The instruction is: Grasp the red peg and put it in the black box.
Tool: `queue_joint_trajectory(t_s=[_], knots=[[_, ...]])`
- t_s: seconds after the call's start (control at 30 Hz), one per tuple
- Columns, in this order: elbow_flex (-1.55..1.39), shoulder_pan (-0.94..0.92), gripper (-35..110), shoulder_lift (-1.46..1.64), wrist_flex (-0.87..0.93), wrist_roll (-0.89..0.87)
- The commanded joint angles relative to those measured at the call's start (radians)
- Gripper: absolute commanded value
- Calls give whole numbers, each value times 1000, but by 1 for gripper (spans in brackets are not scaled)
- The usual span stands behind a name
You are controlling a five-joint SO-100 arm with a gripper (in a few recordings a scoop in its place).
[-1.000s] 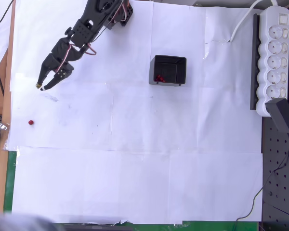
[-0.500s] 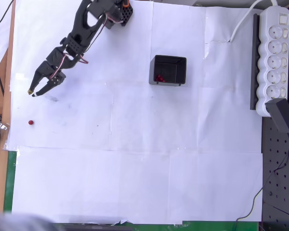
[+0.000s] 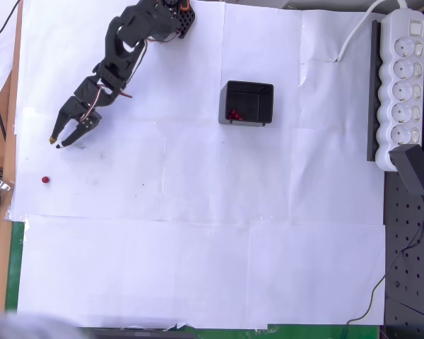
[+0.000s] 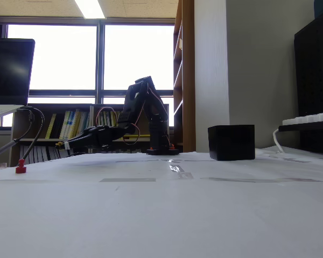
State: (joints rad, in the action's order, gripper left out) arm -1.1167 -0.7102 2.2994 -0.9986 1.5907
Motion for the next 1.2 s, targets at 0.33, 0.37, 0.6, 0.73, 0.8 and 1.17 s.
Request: queue_joint_trajectory(t_s=[0.33, 0.37, 0.6, 0.73, 0.8, 1.17], knots=[[-232, 23, 23, 129, -23, -31], [-252, 23, 24, 138, -11, -34], [-382, 29, 32, 170, 140, 2], [-394, 40, 32, 173, 158, 11], [-400, 40, 33, 173, 179, 37], [-453, 32, 31, 199, 229, 38]])
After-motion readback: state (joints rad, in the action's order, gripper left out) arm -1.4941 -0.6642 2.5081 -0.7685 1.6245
